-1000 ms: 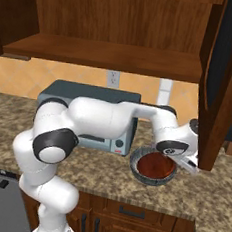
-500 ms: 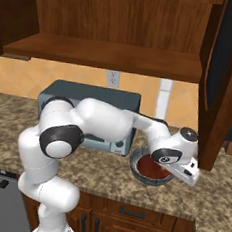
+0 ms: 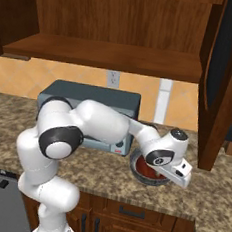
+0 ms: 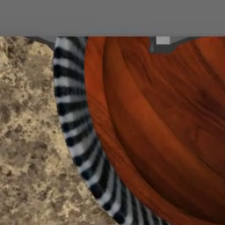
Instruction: Pick up the bowls on the counter and stack them on top of one another in the open cabinet. Place the smaller bowl on top of the larger bowl.
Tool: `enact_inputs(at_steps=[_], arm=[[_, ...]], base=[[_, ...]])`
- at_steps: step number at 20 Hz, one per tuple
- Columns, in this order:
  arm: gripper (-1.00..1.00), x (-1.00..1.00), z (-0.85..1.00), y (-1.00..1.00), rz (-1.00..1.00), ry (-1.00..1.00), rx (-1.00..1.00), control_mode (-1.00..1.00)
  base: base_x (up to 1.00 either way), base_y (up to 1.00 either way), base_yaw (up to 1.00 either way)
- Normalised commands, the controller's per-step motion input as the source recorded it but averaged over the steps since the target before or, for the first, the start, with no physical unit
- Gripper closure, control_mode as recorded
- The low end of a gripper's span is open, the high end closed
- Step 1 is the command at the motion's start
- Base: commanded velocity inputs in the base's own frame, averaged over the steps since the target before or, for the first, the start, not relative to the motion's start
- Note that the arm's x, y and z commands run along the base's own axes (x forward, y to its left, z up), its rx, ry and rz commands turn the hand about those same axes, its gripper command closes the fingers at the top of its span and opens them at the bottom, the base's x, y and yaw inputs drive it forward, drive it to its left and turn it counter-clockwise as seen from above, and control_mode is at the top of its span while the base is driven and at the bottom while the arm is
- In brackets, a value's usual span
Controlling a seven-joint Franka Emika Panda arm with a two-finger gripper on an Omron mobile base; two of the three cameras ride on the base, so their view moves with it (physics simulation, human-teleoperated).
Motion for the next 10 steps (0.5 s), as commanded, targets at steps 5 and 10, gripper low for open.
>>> enact_inputs(at_steps=[5, 10], arm=[[1.00, -0.19, 0.08, -0.01, -0.01, -0.07, 0.00, -1.00], [1.00, -0.67, 0.62, -0.12, -0.08, -0.14, 0.01, -1.00]], base=[[0.00, 0.00, 0.00], [0.00, 0.00, 0.00]])
